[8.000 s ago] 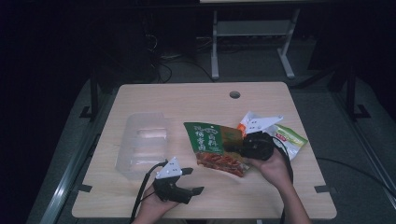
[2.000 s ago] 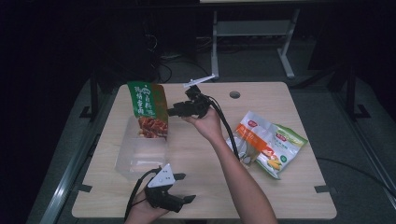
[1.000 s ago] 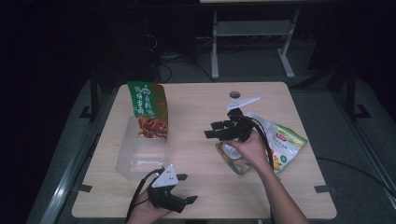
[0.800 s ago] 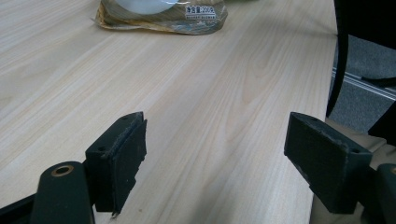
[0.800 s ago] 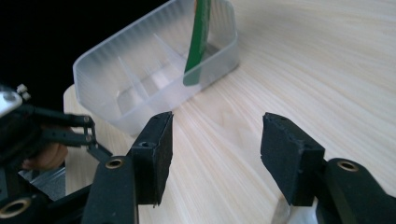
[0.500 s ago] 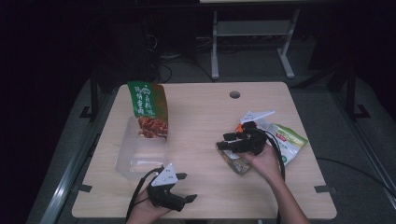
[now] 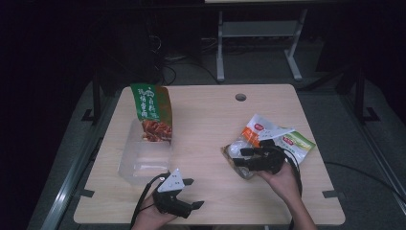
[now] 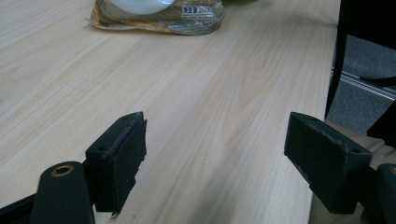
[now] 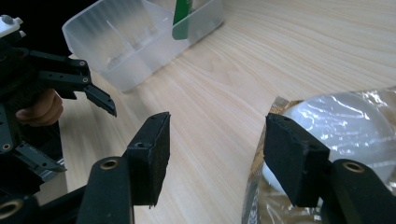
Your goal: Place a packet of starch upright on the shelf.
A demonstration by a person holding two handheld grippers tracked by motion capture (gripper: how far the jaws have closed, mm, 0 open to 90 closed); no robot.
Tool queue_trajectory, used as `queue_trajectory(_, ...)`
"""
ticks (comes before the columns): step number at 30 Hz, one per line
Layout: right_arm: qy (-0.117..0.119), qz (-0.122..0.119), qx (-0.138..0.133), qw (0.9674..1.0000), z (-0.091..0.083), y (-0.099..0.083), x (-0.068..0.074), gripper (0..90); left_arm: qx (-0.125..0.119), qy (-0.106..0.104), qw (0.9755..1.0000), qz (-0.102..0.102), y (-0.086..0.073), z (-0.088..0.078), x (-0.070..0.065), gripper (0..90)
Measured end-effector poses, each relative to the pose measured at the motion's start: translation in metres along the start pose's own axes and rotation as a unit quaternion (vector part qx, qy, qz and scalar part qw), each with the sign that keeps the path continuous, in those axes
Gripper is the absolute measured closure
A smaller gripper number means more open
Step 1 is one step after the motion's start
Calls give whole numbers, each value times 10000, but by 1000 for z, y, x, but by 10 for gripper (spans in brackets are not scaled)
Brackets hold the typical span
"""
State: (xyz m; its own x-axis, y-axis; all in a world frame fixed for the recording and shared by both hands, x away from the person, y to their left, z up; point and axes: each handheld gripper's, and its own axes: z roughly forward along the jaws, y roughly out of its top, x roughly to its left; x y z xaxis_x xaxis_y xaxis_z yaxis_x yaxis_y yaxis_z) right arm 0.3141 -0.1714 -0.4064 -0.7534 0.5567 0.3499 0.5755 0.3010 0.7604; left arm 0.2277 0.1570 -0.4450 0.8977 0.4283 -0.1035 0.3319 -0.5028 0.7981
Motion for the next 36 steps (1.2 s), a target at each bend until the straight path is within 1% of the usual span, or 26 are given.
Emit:
queue_trajectory(2, -53, 26, -21, 10000, -5, -4, 1, 407, -15, 3, 10000, 7, 0, -1, -1, 205)
queue_trajectory(4, -50, 75, -60, 9999, -9, -7, 1, 413, -19, 11, 10000, 28, 1, -2, -1, 204)
queue_trajectory(6, -88, 106, -81, 9999, -12, -9, 0, 418, -30, 19, 10000, -7, 0, -3, -1, 205)
queue_trajectory(8, -133, 115, -107, 9998, -16, -11, -1, 430, -46, 30, 10000, 0, 0, -4, 0, 205)
queue_trajectory(9, -190, 103, -120, 9997, -18, -12, -1, 431, -51, 27, 10000, -6, 0, -4, 0, 203)
queue_trajectory(10, -251, 146, -119, 9995, -21, -13, -2, 434, -61, 21, 10000, -10, 0, -4, 1, 202)
queue_trajectory(15, -379, 250, -213, 9987, -34, -15, -10, 459, -17, 25, 10000, 9, 1, -3, 1, 202)
queue_trajectory(19, -736, 273, -113, 9969, -44, -17, -14, 510, 11, 4, 10000, 46, 1, 0, -1, 202)
queue_trajectory(21, -794, 294, -65, 9964, -51, -19, -19, 536, 33, 4, 10000, 80, 1, 1, -2, 202)
queue_trajectory(23, -811, 320, -115, 9961, -56, -20, -21, 535, 47, -3, 10000, 78, 1, 1, -2, 202)
queue_trajectory(26, -905, 361, -135, 9951, -62, -22, -26, 536, 39, -6, 10000, 63, 1, 1, -2, 202)
queue_trajectory(29, -951, 410, -133, 9945, -65, -24, -28, 536, 40, -5, 10000, 69, 1, 1, -2, 202)
queue_trajectory(30, -1015, 469, -110, 9937, -67, -26, -31, 534, 40, -5, 10000, 69, 1, 1, -2, 202)
queue_trajectory(31, -1036, 464, -117, 9935, -68, -26, -32, 533, 30, -6, 10000, 69, 1, 1, -2, 202)
queue_trajectory(36, -1145, 594, -85, 9916, -72, -29, -36, 536, 44, -9, 10000, 66, 1, 1, -2, 203)
